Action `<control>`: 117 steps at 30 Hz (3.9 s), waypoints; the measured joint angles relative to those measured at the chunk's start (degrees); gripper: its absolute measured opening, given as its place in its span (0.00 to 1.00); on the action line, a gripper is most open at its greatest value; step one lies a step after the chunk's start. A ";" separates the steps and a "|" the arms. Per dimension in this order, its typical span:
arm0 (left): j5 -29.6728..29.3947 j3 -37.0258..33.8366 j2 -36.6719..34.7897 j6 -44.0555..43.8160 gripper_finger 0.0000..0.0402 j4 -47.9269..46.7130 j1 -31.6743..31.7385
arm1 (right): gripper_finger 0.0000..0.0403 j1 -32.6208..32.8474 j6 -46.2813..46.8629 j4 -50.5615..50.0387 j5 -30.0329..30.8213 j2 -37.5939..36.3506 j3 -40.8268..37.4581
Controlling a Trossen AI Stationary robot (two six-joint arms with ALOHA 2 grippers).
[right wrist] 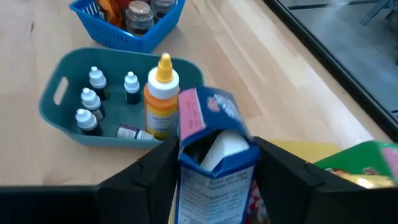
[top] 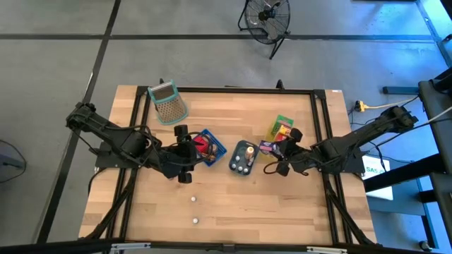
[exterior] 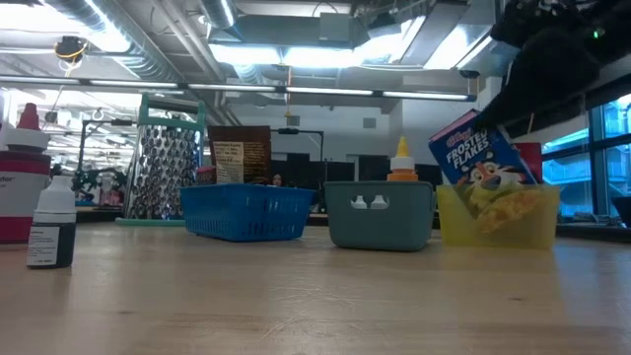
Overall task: Pick & Place Kitchen Items
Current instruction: Put the blue cereal box into the yellow bin
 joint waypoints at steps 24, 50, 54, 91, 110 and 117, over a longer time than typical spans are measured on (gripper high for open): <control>2.99 0.00 0.00 -0.07 0.51 -0.37 -0.01 | 0.49 -0.71 -1.60 -12.45 -3.28 0.91 15.77; 3.43 0.00 0.26 -1.59 0.51 -0.40 -0.01 | 0.03 -4.24 -3.17 -12.17 -3.94 9.29 15.48; 3.43 0.00 0.26 -1.68 0.51 -0.42 -0.01 | 0.03 -4.24 -1.36 -13.82 -6.63 9.55 15.48; 3.44 0.00 0.26 -1.53 0.51 -0.41 -0.01 | 0.03 0.33 13.37 -29.70 -12.39 9.51 21.41; 6.47 0.00 0.26 -3.50 0.51 -0.42 -0.08 | 0.03 0.33 21.87 -34.65 -17.61 9.49 20.47; 6.47 0.00 0.26 -3.61 0.51 -0.42 -0.08 | 0.03 0.37 25.38 -36.99 -21.13 9.49 20.38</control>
